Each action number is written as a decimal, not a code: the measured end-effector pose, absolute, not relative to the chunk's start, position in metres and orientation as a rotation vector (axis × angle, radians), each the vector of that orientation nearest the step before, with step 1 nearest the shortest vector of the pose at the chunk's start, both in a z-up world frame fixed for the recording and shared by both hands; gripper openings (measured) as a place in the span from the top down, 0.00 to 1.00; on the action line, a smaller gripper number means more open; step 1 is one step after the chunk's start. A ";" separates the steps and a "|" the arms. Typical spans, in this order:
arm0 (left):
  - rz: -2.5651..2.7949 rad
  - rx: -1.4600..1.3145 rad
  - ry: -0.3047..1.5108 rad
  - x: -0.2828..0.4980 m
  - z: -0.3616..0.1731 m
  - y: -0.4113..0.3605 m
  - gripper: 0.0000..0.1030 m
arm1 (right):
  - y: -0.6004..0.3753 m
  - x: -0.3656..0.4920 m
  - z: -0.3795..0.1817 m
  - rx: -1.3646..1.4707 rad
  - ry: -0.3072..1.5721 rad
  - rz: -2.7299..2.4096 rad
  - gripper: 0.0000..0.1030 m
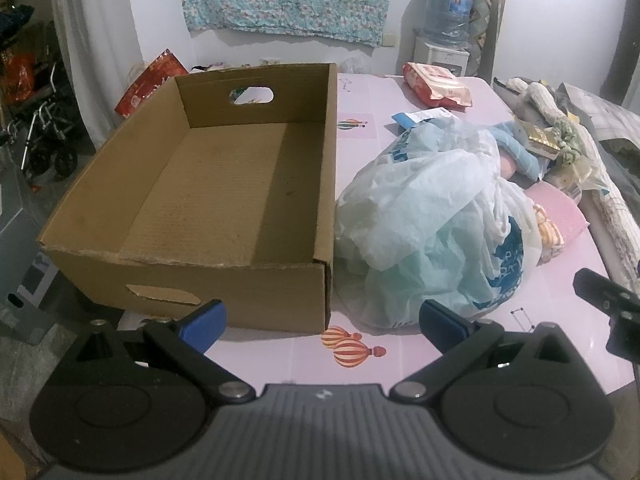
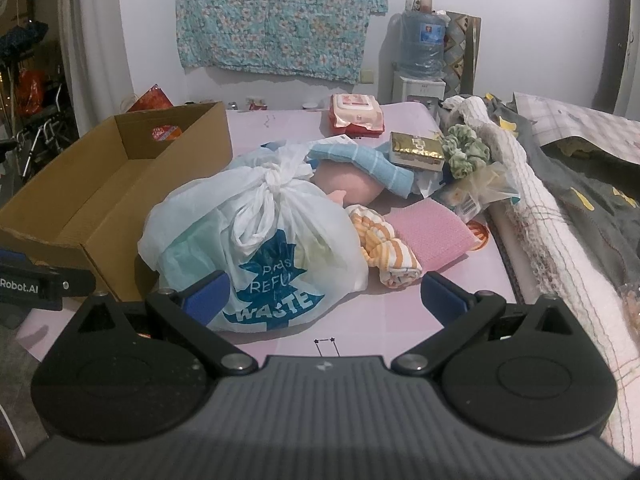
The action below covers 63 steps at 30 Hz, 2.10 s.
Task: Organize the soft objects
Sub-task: 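Move both tools from the box toward the pile of soft items, then grasp the orange-striped sock with the left tool while the right tool grasps the pink sponge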
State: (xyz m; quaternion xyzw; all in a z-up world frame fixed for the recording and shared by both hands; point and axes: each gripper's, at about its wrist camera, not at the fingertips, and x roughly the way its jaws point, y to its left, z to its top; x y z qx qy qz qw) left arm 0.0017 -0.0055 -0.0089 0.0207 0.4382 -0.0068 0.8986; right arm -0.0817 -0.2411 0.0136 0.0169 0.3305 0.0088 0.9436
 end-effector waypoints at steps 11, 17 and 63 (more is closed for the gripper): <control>-0.043 0.052 0.903 0.004 -0.006 -0.012 0.00 | -0.244 -0.080 0.017 0.027 0.670 0.003 0.01; -0.050 0.057 0.904 0.005 -0.006 -0.015 0.00 | -0.246 -0.081 0.017 0.030 0.670 -0.003 0.01; -0.386 0.123 0.695 0.031 0.028 -0.105 0.16 | -0.365 -0.074 -0.014 0.224 0.475 -0.052 0.03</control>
